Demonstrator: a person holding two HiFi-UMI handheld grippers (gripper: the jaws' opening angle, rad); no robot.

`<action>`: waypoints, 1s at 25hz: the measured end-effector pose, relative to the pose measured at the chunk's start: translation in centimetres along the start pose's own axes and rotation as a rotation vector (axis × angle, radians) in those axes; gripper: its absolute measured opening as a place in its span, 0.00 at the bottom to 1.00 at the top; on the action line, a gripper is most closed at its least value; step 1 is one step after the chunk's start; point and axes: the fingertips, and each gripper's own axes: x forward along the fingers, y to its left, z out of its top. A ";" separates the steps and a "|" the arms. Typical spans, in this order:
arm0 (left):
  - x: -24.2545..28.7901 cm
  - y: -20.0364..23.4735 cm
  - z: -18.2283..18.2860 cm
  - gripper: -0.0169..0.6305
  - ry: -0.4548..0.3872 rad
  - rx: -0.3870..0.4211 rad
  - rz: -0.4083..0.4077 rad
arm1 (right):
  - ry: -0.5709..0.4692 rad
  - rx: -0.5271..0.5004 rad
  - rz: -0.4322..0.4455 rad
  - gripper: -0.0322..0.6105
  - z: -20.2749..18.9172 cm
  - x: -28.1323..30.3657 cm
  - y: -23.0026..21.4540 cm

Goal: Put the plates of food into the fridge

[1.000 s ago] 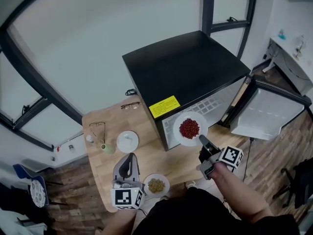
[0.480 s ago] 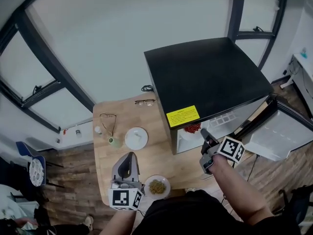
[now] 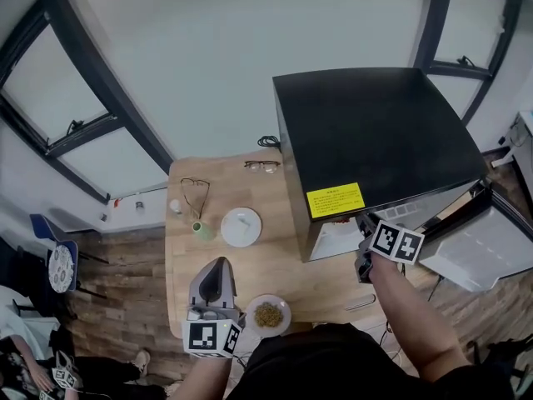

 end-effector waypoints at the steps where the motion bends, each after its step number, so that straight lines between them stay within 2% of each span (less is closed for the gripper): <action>1: -0.2 0.2 -0.2 0.03 0.002 -0.007 0.010 | 0.005 -0.041 -0.027 0.20 0.1 0.2 -0.1; 5: -0.3 0.3 -1.0 0.03 0.012 -0.038 0.036 | 0.029 -0.160 -0.093 0.23 0.7 1.3 -0.7; 9: -0.6 -0.5 -1.7 0.03 0.020 -0.028 0.057 | 0.061 -0.302 -0.143 0.26 1.0 2.0 -1.1; 11: -1.0 -1.2 -1.5 0.03 0.009 -0.011 0.069 | 0.068 -0.371 -0.141 0.28 1.2 2.2 -0.9; 13: -1.5 -1.6 -1.5 0.03 0.002 0.013 0.082 | 0.051 -0.411 -0.117 0.34 1.6 2.1 -0.5; 17: -1.8 -2.1 -2.2 0.03 0.046 0.050 0.107 | -0.053 -0.426 -0.039 0.34 2.9 0.2 0.6; 22: -2.2 -2.9 -0.7 0.03 -0.012 0.067 0.122 | -0.161 -0.431 0.064 0.34 4.0 -2.2 2.3; 25: -3.3 -2.4 -0.9 0.03 -0.012 0.066 0.133 | -0.201 -0.409 0.111 0.34 3.7 -3.7 3.3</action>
